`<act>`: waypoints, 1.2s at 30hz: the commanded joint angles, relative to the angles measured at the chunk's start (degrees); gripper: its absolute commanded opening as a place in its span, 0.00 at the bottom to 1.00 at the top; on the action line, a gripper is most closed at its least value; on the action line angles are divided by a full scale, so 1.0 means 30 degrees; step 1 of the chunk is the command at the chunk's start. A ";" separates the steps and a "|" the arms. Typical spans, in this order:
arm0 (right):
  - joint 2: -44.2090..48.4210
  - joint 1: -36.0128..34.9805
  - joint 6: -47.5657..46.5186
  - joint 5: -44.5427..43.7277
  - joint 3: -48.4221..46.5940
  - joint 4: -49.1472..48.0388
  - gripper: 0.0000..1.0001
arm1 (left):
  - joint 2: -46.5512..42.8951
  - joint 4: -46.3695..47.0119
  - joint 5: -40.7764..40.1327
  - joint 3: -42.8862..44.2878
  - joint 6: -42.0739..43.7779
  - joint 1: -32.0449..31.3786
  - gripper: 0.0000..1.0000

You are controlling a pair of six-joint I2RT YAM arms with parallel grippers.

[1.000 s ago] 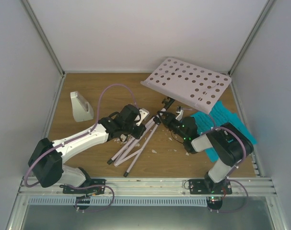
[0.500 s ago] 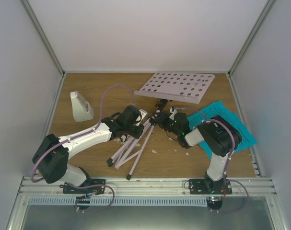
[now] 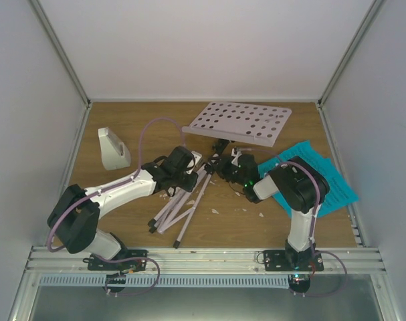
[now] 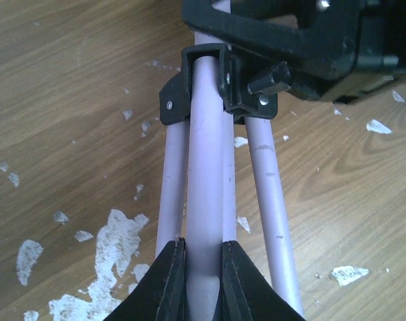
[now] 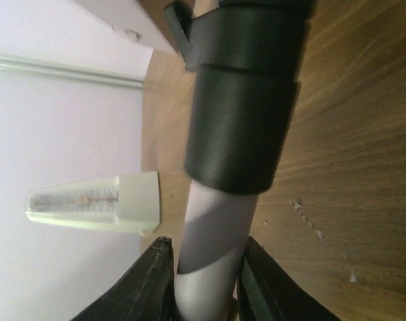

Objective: Pack up the instrument practice props

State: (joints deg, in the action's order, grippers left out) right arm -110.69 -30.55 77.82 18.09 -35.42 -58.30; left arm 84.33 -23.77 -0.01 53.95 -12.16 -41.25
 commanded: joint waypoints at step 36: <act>1.9926 0.3783 -1.6068 -0.4248 0.3544 1.5374 0.97 | -0.1960 0.4699 0.1197 -0.1251 -0.1204 0.2436 0.68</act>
State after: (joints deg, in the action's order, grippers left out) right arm -54.30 -21.15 35.46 5.80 -25.06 -18.28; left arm 81.87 -13.87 2.42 51.03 -15.25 -34.30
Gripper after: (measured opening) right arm 0.968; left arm 0.620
